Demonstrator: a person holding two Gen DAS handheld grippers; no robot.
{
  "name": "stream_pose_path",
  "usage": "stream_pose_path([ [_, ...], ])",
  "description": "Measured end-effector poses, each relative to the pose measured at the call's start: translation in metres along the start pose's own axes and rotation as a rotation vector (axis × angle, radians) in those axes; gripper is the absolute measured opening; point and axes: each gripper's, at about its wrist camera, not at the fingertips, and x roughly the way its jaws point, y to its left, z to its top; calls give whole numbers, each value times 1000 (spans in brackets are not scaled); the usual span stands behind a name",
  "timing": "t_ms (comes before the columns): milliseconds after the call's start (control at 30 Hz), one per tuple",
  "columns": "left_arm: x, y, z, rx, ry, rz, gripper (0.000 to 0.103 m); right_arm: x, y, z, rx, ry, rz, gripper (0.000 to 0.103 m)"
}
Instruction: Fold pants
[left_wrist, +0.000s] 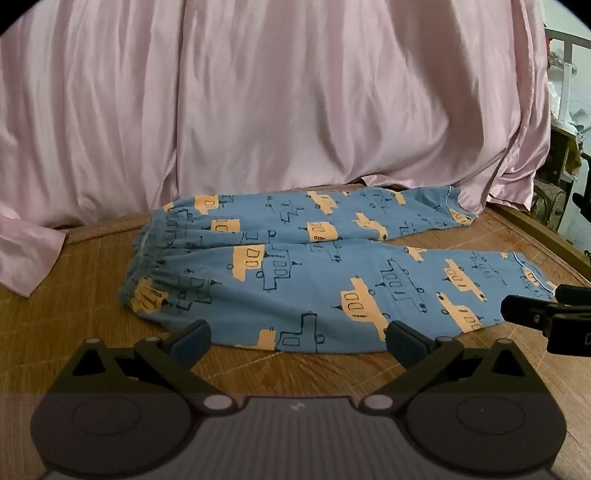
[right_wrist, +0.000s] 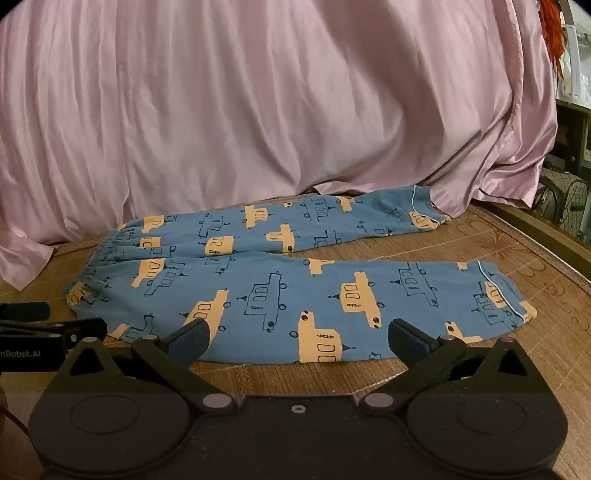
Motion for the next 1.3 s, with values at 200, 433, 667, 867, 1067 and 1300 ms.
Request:
stream_pose_path([
  [200,-3,2,-1,-5,4,-2,103,0,0,-1,0,1,0,102],
  [433,0,0,-2,2,7,3,103,1,0,-1,2,3,0,103],
  [667,1,-1,-3,-3,11,3,103,2,1,-1,1,4,0,102],
  [867,3,0,-5,-6,13,3,103,3,1,-2,2,6,0,102],
  [1067,3,1,-5,-10,16,2,103,4,1,-2,3,7,-1,103],
  [1300,7,2,-7,-15,26,1,103,-1,1,-3,1,11,-5,102],
])
